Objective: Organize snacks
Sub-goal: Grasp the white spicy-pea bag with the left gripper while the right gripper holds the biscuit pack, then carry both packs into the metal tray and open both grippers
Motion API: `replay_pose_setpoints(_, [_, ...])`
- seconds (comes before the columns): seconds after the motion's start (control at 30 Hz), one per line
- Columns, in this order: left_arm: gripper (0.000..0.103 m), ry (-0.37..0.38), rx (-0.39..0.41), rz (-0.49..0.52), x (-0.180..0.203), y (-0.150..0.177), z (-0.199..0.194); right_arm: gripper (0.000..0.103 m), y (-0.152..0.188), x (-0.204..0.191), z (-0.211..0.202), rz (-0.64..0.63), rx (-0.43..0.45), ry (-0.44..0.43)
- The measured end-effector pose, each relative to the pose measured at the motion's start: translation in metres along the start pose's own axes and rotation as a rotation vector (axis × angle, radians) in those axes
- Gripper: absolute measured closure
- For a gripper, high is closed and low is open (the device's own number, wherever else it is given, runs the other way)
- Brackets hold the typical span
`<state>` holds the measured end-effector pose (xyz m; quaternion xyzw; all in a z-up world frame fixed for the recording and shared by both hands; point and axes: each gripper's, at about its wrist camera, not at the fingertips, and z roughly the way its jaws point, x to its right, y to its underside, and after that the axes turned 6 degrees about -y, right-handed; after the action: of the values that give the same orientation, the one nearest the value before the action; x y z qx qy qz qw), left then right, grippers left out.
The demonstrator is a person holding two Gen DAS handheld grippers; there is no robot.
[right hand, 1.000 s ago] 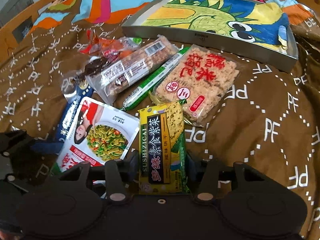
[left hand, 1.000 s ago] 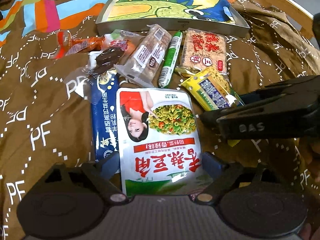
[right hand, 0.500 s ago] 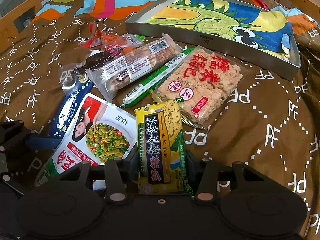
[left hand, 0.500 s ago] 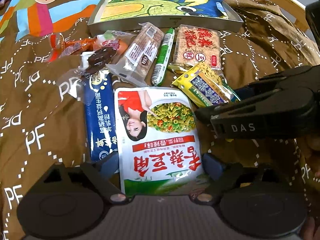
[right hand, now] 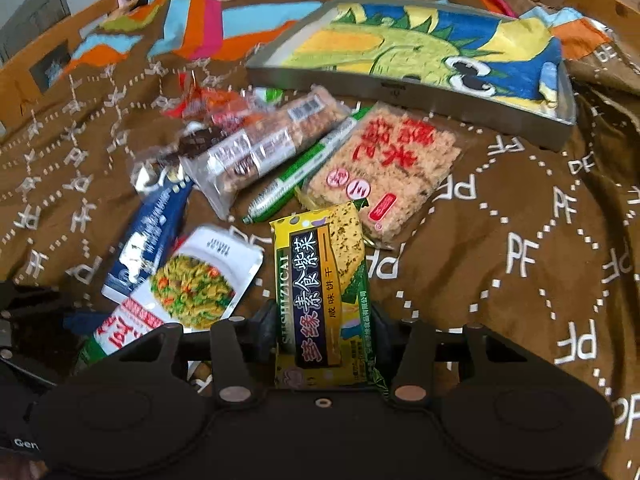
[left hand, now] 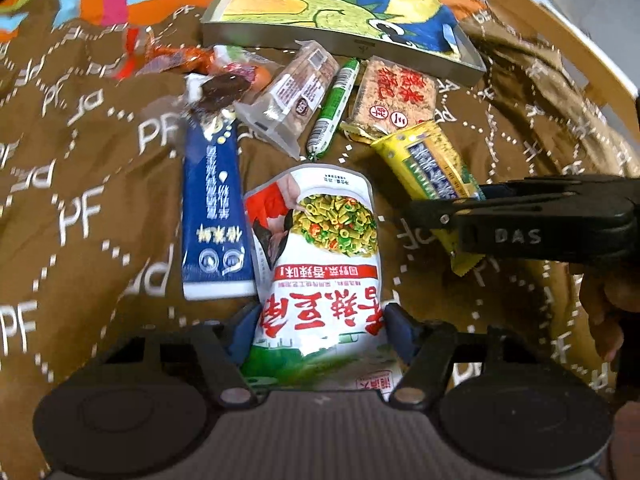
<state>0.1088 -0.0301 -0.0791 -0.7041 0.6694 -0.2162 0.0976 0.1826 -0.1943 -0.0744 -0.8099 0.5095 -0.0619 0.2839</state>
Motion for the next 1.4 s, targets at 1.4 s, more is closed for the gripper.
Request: replay_pose_setpoints(1.4, [0.033, 0.129, 0.387, -0.319, -0.038, -0.278, 0.099, 0.054, -0.171, 0.119, 0.039, 0.313, 0.520, 0.081])
